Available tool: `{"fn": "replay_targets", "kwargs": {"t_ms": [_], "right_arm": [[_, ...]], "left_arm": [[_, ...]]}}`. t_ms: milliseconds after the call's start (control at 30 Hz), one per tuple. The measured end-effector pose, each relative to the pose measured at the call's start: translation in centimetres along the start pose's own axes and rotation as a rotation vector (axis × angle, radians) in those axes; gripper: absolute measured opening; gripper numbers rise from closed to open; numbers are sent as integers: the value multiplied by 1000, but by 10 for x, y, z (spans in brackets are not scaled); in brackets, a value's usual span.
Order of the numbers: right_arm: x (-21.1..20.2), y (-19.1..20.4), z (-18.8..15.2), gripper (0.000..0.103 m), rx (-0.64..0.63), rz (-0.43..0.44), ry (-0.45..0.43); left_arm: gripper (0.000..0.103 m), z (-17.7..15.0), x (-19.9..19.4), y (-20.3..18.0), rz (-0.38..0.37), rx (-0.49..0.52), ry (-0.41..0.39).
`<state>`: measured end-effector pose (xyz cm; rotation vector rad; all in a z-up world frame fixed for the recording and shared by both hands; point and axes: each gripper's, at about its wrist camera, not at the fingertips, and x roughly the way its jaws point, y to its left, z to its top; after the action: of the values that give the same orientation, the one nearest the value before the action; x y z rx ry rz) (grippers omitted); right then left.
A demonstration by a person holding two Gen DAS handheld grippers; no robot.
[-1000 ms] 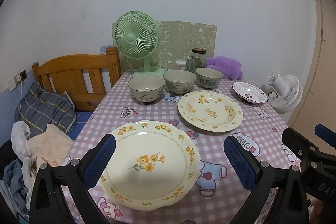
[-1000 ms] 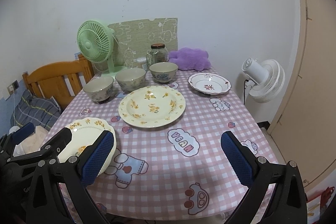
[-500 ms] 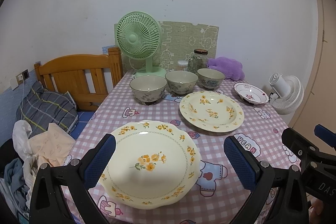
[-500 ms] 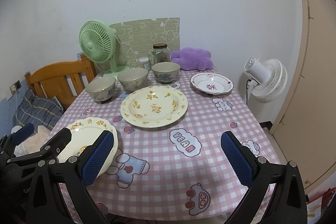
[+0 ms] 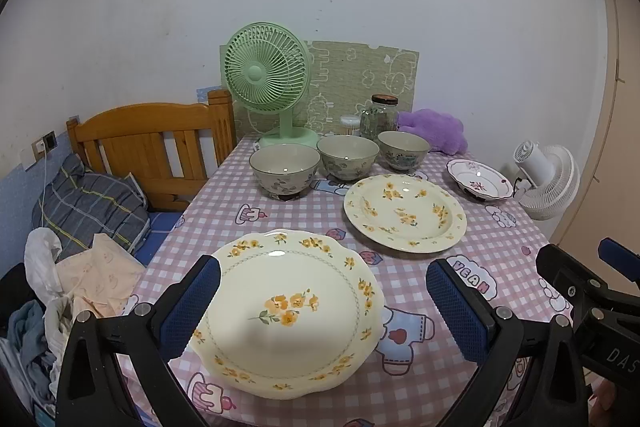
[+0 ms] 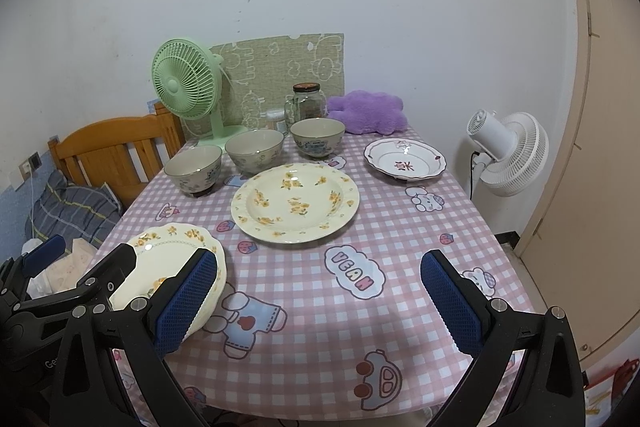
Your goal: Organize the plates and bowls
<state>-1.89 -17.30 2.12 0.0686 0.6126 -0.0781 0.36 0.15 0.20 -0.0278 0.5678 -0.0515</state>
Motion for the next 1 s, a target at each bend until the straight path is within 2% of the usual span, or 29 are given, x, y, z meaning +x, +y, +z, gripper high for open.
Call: {"fn": "replay_targets", "kwargs": {"t_ms": [600, 833, 1000], "right_arm": [[21, 21, 9, 103, 3, 18, 32], [45, 45, 14, 102, 2, 26, 74], [75, 66, 14, 101, 7, 33, 133]], "left_arm": [[102, 10, 24, 26, 7, -18, 31], [100, 14, 49, 51, 21, -27, 82], [97, 11, 78, 73, 38, -25, 150]]}}
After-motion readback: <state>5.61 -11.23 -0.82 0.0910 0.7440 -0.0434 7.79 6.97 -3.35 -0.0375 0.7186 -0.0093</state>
